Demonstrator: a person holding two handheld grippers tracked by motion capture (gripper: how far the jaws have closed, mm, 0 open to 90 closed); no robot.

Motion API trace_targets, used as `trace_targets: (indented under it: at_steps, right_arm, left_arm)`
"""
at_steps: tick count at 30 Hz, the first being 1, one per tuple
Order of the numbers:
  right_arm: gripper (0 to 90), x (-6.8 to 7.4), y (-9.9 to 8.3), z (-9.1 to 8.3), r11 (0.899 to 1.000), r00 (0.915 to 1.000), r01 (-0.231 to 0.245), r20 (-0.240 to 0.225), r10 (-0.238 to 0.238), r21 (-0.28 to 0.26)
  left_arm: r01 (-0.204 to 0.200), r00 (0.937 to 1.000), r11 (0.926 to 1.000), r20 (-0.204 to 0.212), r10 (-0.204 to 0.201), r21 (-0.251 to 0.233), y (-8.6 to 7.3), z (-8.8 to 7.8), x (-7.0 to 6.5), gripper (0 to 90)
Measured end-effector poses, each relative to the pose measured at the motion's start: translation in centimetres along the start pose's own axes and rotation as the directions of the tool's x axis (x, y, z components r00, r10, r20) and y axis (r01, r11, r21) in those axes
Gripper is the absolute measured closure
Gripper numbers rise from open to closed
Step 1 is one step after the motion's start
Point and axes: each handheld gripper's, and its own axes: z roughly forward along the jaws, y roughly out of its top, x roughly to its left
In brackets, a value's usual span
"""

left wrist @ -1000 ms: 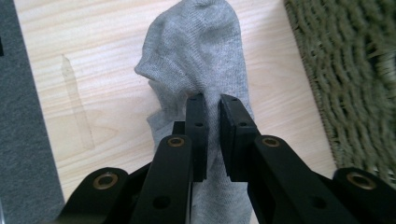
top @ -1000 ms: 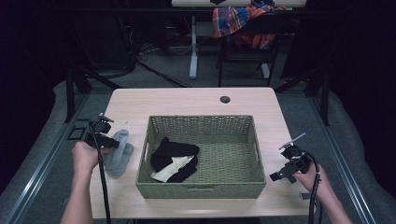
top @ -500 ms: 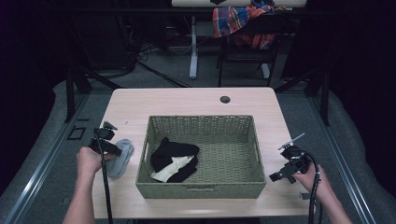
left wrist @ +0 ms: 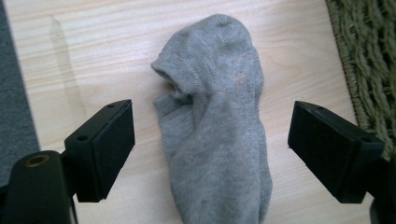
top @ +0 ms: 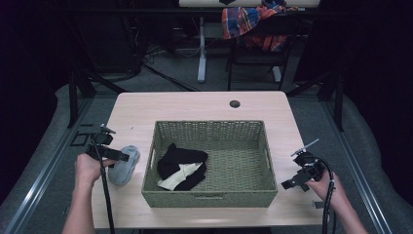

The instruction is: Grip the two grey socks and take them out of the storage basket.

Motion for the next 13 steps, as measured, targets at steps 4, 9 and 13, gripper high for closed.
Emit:
trace_targets:
  at_steps: [4,9,13]
  right_arm:
    - [3.8,0.0,0.0,0.0,1.000,1.0000,-0.001,0.000,0.001,-0.003]
    - [3.8,0.0,0.0,0.0,1.000,1.0000,-0.008,0.002,0.008,-0.004]
    - [3.9,0.0,0.0,0.0,1.000,1.0000,-0.001,0.001,0.001,-0.006]
  left_arm:
    - [0.002,0.9996,0.9995,-0.030,-0.003,-0.030,-0.6,-1.1,-0.7,3.9]
    - [-0.010,0.9975,0.9983,-0.070,0.006,-0.058,-1.8,-1.7,-1.5,0.1]
    - [-0.002,0.9972,0.9984,-0.075,-0.002,-0.056,-2.8,-1.6,-1.9,0.0]
